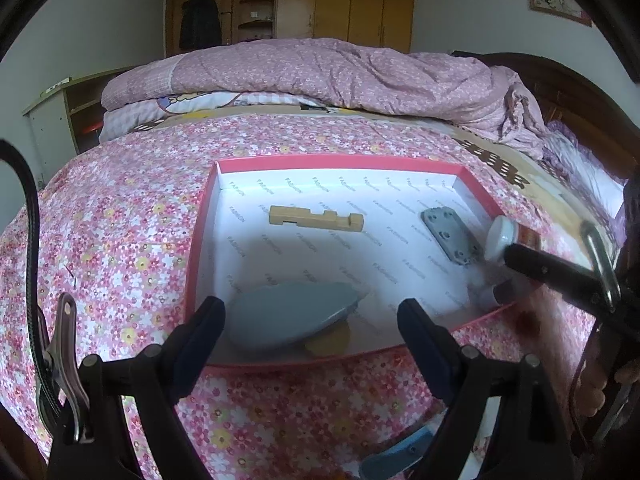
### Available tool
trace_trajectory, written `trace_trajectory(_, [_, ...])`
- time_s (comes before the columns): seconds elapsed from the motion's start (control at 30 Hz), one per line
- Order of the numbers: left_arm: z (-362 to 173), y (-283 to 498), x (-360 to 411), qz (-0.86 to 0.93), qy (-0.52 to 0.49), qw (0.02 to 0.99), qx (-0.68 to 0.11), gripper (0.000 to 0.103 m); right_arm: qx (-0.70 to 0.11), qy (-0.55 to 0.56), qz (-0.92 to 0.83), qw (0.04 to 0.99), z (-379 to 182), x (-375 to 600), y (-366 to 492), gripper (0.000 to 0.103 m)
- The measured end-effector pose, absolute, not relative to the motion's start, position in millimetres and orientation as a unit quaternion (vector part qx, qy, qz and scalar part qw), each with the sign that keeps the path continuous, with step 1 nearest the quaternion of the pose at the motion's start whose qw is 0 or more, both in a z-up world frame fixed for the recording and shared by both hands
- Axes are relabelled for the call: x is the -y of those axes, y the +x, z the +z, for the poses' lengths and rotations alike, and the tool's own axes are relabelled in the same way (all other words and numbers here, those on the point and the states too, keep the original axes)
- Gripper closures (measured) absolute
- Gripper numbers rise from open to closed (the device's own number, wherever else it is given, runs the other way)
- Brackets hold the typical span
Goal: Organize rigid objects
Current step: 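Release the jar in the box with the right tool and withdraw both tools, then grasp the green printed stick with the left tool while the right tool grasps the green figurine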
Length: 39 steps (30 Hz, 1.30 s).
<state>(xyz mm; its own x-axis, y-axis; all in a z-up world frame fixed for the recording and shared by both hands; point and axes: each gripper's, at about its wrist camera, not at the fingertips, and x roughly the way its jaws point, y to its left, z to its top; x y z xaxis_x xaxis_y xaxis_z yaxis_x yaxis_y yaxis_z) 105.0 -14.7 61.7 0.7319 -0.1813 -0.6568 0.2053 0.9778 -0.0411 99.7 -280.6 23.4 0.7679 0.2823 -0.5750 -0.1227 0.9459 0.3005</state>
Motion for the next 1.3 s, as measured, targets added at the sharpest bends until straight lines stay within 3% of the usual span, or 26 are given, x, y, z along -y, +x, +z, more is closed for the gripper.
trace_trajectory(0.17, [61.8, 101.5, 15.2, -0.108, 0.015, 0.929, -0.355, 0.012, -0.313, 0.118, 0.104, 0.937, 27.7, 280.3, 96.2, 0.052])
trace_trajectory(0.3, [64.2, 95.7, 15.1, -0.109, 0.015, 0.929, -0.353, 0.012, -0.3, 0.124, 0.1, 0.941, 35.1, 285.9, 87.7, 0.044])
trace_trajectory(1.3, [54.9, 12.3, -6.7, -0.146, 0.064, 0.914, -0.372, 0.012, -0.336, 0.12, 0.129, 0.925, 12.3, 273.0, -6.7, 0.044])
